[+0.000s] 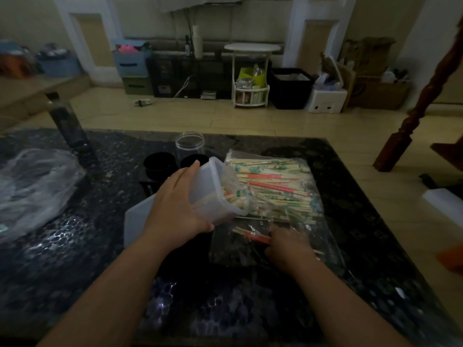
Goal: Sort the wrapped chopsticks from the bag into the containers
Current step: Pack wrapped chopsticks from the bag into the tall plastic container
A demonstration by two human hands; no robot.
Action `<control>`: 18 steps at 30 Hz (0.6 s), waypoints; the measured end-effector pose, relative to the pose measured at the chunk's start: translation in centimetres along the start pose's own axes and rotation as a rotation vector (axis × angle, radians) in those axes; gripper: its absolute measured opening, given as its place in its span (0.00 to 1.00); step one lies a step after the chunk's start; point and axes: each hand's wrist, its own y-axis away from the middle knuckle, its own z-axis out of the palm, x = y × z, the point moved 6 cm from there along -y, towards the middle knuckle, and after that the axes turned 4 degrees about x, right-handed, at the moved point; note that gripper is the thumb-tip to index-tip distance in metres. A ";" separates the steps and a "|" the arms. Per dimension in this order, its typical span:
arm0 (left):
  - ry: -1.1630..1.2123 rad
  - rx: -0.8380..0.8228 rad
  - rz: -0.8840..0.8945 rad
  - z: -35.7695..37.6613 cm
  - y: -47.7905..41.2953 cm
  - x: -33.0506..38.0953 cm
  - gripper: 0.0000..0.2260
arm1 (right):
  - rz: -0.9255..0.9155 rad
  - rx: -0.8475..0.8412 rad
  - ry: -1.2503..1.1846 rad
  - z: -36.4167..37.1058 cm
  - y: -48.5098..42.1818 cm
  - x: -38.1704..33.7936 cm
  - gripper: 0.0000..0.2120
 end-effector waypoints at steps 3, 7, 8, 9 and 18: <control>0.003 0.002 -0.003 -0.1 -0.1 0.1 0.58 | 0.004 -0.004 -0.069 -0.6 0.4 -0.3 0.17; 0.000 0.000 -0.008 -0.1 -0.2 0.1 0.59 | -0.004 0.002 -0.118 -1.8 0.9 -0.6 0.12; 0.001 0.000 -0.006 -0.1 -0.2 0.1 0.59 | -0.005 0.011 -0.109 -2.1 1.1 -0.6 0.12; 0.001 0.000 -0.004 -0.1 -0.2 0.1 0.59 | -0.008 0.021 -0.098 -2.4 1.2 -0.6 0.13; -0.005 -0.006 -0.006 0.1 0.0 0.3 0.59 | -0.136 0.027 -0.073 -3.7 2.7 -1.5 0.16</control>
